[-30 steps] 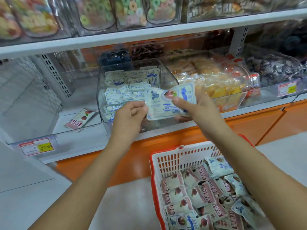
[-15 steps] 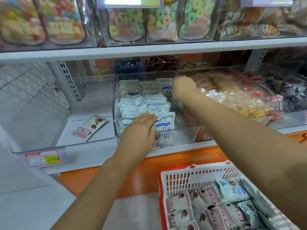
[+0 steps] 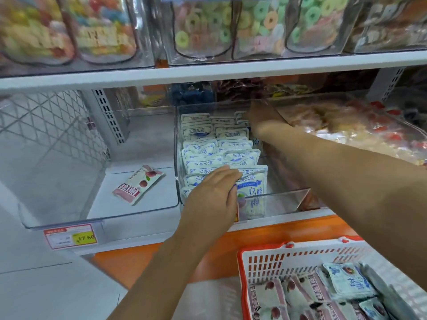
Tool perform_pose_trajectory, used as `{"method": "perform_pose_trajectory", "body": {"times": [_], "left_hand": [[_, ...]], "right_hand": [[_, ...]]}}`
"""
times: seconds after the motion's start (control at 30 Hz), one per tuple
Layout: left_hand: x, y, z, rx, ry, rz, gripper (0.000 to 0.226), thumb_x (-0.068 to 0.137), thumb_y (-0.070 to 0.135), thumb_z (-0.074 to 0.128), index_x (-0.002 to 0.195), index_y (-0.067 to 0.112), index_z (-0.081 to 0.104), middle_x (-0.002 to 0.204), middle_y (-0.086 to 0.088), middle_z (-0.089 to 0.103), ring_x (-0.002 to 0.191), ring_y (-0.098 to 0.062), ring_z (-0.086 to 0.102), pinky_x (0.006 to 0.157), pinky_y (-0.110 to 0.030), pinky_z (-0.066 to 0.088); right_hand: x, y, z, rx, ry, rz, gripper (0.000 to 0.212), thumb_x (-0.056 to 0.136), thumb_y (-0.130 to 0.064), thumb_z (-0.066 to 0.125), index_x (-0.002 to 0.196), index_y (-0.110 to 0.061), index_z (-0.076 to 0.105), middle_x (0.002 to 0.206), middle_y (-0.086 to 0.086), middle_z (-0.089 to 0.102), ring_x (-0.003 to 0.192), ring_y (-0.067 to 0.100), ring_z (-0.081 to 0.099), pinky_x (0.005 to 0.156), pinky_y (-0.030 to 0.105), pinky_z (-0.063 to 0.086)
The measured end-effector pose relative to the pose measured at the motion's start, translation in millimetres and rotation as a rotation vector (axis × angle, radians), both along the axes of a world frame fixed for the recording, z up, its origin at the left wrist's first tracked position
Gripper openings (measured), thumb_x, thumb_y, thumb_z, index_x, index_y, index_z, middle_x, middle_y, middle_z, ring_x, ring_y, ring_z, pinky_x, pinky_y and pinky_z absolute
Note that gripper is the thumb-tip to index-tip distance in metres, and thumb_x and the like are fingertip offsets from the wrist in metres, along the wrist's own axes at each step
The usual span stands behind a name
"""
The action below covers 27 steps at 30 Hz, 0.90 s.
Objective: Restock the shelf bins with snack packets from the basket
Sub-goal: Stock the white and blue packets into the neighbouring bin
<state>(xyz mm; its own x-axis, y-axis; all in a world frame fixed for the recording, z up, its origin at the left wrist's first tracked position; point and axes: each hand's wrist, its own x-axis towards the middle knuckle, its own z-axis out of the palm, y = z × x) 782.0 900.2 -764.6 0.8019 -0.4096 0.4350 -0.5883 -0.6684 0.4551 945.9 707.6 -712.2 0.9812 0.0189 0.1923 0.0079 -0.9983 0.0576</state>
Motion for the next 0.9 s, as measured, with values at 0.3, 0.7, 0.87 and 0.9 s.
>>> {"method": "perform_pose_trajectory", "body": {"times": [0.3,0.7,0.87,0.9], "left_hand": [[-5,0,-3,-0.012,-0.108,-0.010,0.036,0.092,0.017,0.047,0.122,0.009,0.063,0.124,-0.003,0.064,0.124,-0.015,0.050,0.106,-0.015,0.024],[-67,-33,-27,0.304,0.101,-0.280,0.036,0.095,0.039,0.037,0.087,0.018,0.065,0.084,0.005,0.064,0.080,-0.015,0.058,0.072,-0.034,0.045],[-96,-55,-68,0.634,0.385,-0.345,0.031,0.100,0.031,0.038,0.103,0.016,0.065,0.104,-0.001,0.066,0.088,-0.017,0.060,0.079,-0.034,0.050],[-101,-57,-79,0.681,0.468,-0.358,0.030,0.099,0.028,0.039,0.110,0.015,0.064,0.111,-0.004,0.066,0.094,-0.018,0.061,0.082,-0.034,0.051]], "right_hand": [[-27,-1,2,0.200,-0.067,0.040,0.039,0.087,0.005,0.050,0.126,0.001,0.047,0.132,0.019,0.046,0.117,0.031,0.048,0.089,0.033,0.040],[-230,-42,-57,0.499,-0.251,0.209,0.042,0.093,-0.034,0.058,0.060,-0.015,0.040,0.047,-0.007,0.033,0.044,0.008,0.033,0.046,0.028,0.024],[-259,-92,-142,0.437,0.158,-0.081,0.030,0.095,-0.032,0.055,0.074,-0.011,0.052,0.059,0.000,0.050,0.059,0.023,0.050,0.049,0.029,0.032],[-266,-107,-161,0.436,0.261,-0.181,0.024,0.096,-0.029,0.054,0.083,-0.009,0.057,0.070,0.006,0.059,0.069,0.027,0.057,0.055,0.030,0.039]]}}
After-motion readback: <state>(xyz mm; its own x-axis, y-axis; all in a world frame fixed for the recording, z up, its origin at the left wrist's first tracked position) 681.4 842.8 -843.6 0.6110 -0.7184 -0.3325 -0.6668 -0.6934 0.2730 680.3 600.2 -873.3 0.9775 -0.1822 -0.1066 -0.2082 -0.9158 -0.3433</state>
